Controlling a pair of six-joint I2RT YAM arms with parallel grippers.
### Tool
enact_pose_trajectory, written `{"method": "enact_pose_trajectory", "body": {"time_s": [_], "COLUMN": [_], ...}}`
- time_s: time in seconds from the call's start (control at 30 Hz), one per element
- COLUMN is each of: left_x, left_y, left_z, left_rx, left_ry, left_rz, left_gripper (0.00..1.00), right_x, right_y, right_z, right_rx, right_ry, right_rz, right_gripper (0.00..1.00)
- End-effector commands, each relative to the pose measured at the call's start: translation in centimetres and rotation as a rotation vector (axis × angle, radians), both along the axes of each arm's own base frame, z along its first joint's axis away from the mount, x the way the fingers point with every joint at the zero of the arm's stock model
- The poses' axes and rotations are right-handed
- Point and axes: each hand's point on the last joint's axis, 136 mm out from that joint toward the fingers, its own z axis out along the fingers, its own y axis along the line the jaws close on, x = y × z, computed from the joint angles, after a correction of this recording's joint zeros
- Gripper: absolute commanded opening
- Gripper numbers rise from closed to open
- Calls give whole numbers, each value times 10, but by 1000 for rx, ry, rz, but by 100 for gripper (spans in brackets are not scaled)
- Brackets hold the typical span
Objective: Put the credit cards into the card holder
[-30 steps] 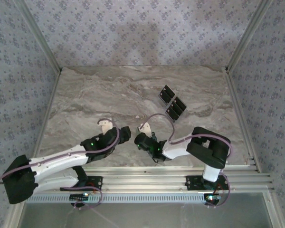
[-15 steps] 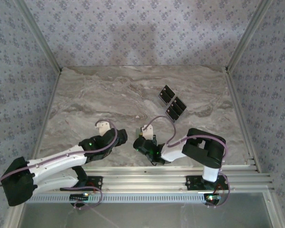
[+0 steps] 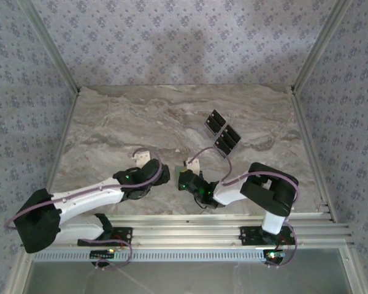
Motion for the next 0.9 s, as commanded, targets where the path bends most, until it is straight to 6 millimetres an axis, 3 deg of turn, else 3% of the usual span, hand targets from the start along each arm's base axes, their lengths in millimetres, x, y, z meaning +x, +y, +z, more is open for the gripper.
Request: {"method": "enact_pose_trajectory", "body": {"time_s": [0.0, 0.33, 0.57, 0.87], "left_x": [5, 9, 7, 8], "left_y": [-7, -10, -8, -12], "left_z": [5, 2, 0, -2], "left_rx": [15, 38, 45, 54], "left_ry": [5, 20, 30, 41], "left_rz": [-27, -33, -36, -45], "left_gripper": [97, 97, 98, 98], "right_x": [-109, -56, -41, -27], "right_y": [-93, -46, -32, -23], "right_z": [-118, -60, -41, -14], "right_rx": [-425, -279, -223, -179], "right_ry": [592, 516, 498, 462], "right_rz": [191, 253, 269, 280], "right_gripper": [0, 0, 0, 25]}}
